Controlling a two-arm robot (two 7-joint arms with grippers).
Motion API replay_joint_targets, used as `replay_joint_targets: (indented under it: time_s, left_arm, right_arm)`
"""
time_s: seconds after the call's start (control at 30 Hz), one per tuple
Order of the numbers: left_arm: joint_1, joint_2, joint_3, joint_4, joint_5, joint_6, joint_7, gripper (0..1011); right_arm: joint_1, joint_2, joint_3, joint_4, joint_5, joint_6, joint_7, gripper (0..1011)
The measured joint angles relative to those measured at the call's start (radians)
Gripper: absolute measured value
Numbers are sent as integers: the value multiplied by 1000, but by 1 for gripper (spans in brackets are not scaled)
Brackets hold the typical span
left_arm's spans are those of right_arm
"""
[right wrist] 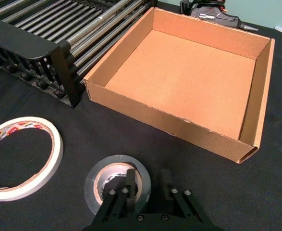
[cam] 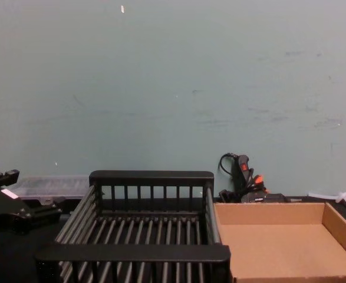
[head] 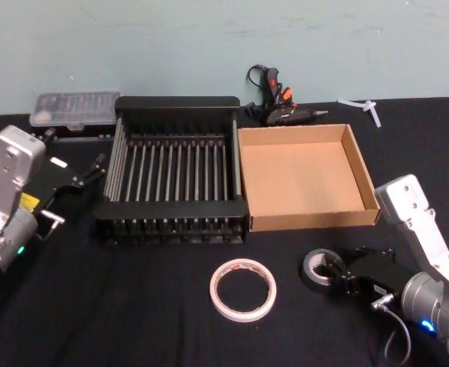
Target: Pick up the white tape and place it into the black box , Pick up the silver tape and place it into the brown box.
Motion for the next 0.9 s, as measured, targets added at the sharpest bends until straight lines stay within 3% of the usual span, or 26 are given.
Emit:
replay_joint_targets:
  time_s: [0.2, 0.5, 0.9]
  left_arm:
    - [0, 0, 0, 0, 0, 0, 0, 1001]
    - [0, 0, 0, 0, 0, 0, 0, 1001]
    - [0, 0, 0, 0, 0, 0, 0, 1001]
  right_arm:
    - [0, 0, 0, 0, 0, 0, 0, 161]
    - [0, 0, 0, 0, 0, 0, 0, 150]
    - [-19, -9, 32, -37, -9, -29, 45, 150]
